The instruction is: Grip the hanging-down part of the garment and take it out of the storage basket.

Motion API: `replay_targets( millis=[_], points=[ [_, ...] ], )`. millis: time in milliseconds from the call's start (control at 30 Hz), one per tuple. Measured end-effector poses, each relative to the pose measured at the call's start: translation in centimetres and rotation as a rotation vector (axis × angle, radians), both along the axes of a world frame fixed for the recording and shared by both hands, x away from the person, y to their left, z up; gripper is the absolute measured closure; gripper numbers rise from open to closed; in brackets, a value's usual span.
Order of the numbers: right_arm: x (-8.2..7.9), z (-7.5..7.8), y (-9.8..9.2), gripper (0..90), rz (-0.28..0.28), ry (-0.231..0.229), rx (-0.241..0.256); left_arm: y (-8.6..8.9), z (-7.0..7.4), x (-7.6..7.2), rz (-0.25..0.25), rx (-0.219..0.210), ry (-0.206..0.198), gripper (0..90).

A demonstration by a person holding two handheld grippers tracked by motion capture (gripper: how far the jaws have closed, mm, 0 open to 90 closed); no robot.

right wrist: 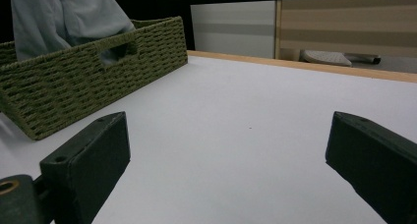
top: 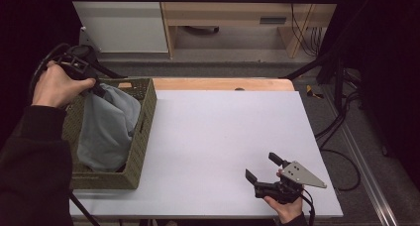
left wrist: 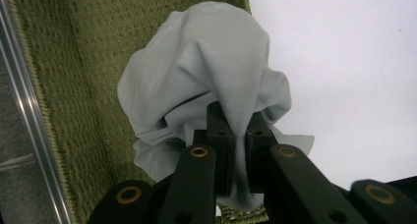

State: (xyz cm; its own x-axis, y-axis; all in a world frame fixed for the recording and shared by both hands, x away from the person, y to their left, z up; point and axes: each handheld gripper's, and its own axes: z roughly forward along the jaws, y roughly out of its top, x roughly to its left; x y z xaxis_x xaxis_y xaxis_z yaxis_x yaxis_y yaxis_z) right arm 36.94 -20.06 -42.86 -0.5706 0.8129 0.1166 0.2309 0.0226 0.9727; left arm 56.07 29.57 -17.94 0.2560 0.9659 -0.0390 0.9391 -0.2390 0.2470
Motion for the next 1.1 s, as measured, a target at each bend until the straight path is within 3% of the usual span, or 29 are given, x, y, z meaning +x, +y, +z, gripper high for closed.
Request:
replay_targets(
  millis=[200,600,867,1100],
  points=[
    [0.1,0.1,0.3,3.4,0.014,0.002,-0.002,0.2,2.0,-0.7,0.002,-0.002,-0.025,84.6],
    [0.9,1.2,2.1,3.7,0.071,-0.011,0.011,0.4,4.0,-1.3,-0.003,-0.012,-0.056,84.6],
    [2.1,2.6,4.9,3.8,0.138,-0.031,0.027,0.1,4.6,-1.5,-0.005,-0.014,-0.065,84.6],
    [3.8,3.6,8.7,4.0,0.204,-0.031,0.039,0.1,4.6,-1.3,-0.011,-0.013,-0.06,84.6]
  ],
)
